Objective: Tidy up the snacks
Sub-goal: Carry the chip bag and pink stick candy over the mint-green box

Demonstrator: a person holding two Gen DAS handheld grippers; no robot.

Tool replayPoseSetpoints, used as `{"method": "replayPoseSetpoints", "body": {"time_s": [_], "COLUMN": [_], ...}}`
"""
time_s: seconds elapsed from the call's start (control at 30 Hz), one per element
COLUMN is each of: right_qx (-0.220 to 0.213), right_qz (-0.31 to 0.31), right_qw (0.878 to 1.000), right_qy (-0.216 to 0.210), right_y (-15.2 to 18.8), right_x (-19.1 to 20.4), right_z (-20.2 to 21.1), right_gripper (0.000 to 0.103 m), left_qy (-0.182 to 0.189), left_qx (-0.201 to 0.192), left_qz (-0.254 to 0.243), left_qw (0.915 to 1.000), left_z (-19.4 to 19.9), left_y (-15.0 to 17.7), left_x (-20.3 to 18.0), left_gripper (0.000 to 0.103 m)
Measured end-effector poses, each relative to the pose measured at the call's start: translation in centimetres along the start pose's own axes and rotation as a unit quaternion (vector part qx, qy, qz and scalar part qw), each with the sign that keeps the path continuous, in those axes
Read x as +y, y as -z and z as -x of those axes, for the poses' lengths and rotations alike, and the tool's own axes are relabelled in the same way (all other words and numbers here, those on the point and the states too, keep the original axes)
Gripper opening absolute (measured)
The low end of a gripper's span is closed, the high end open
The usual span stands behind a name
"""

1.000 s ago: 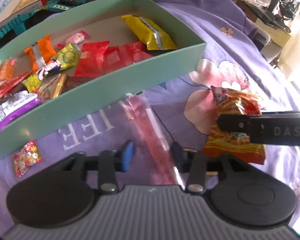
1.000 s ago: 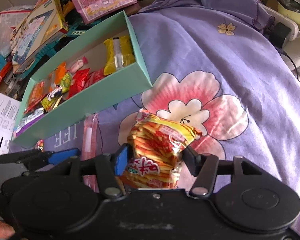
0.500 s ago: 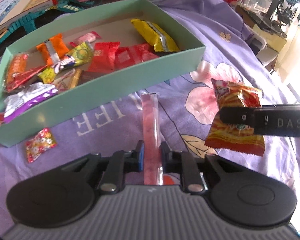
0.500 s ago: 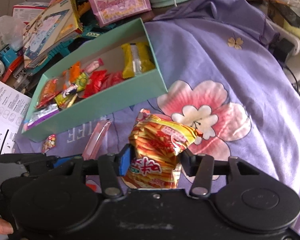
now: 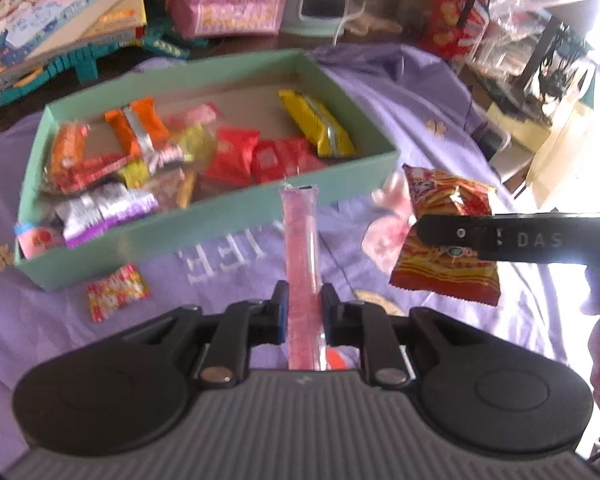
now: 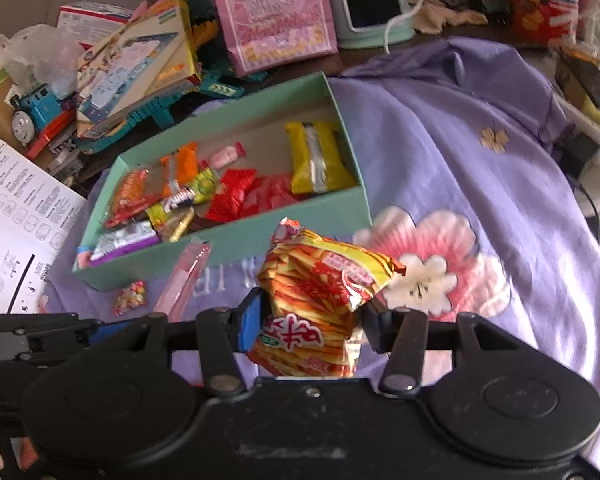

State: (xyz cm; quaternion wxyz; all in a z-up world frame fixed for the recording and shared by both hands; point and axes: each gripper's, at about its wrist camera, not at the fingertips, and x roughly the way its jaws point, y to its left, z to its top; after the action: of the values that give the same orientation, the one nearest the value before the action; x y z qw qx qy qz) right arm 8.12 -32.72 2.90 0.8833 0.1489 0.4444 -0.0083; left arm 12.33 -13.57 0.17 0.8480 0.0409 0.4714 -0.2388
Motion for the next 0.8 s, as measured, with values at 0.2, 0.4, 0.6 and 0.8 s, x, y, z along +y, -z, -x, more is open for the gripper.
{"method": "replayPoseSetpoints", "body": {"time_s": [0.2,0.4,0.6,0.8], "right_qx": [-0.021,-0.030,-0.026,-0.020], "right_qz": [0.025,0.046,0.056,0.062], "right_qw": [0.999,0.998,0.998,0.998], "right_qy": [-0.001,-0.002,-0.005,-0.004], "right_y": [-3.9,-8.8,-14.1,-17.7], "right_x": [1.2,2.7,4.2,5.1], "right_z": [-0.6,-3.1,-7.5,-12.1], "right_gripper": [0.050,0.050,0.050,0.050], "left_qy": [-0.018,-0.025,-0.027,-0.036], "left_qx": [-0.028,-0.037,-0.036,-0.026], "left_qz": [0.005,0.021,0.036,0.044], "left_qw": [0.9994,0.9988,0.9984,0.9980], "left_z": [0.4,-1.6,-5.3,-9.3], "left_y": [-3.9,-9.4,-14.6,-17.6], "left_x": [1.7,4.4,6.2,7.7], "left_gripper": [0.016,0.016,0.016,0.016]}}
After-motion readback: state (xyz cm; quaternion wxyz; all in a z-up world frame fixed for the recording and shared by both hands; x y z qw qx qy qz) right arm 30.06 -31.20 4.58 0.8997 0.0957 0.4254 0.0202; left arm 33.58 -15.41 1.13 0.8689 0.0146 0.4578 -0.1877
